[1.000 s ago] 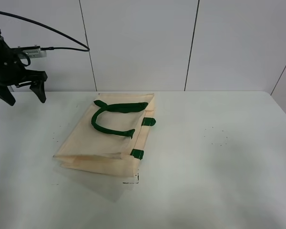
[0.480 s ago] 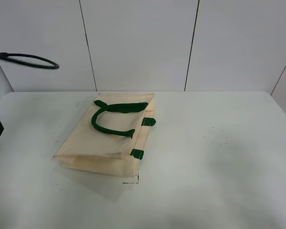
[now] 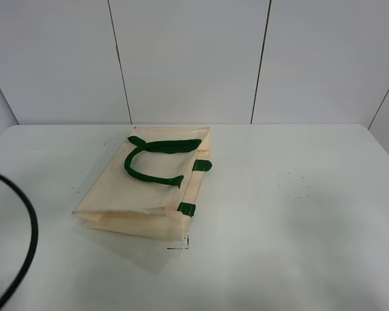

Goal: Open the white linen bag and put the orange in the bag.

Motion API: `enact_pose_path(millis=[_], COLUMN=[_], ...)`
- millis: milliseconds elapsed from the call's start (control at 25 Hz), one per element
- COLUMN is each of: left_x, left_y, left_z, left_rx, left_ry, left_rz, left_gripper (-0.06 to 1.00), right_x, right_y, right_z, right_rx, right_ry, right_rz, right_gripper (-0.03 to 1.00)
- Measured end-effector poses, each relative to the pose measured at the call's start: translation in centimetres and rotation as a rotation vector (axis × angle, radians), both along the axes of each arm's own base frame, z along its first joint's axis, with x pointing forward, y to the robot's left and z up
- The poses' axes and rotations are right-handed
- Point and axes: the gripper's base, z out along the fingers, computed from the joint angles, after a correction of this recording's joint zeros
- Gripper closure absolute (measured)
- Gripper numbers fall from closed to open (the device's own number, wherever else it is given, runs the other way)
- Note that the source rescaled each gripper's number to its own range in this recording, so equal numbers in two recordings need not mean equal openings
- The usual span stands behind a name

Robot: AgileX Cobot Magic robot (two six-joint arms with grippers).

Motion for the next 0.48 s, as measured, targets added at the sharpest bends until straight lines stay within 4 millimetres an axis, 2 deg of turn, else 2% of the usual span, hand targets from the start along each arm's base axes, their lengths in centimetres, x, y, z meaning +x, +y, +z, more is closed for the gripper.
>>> enact_pose_path(millis=[240, 480], left_x=[-2.6, -3.3], left_y=[-0.2, -0.4], left_z=[-0.1, 0.1], left_rx=[0.016, 0.012], left_ry=[-0.145, -0.195], left_rz=[-0.010, -0.089], left_gripper=[-0.02, -0.02], right_x=[0.0, 0.0], right_y=[0.0, 0.0], right_z=[0.0, 0.0], right_rx=[0.000, 0.000], right_ry=[0.000, 0.000], right_rz=[0.000, 0.000], right_gripper=[-0.03, -0.03])
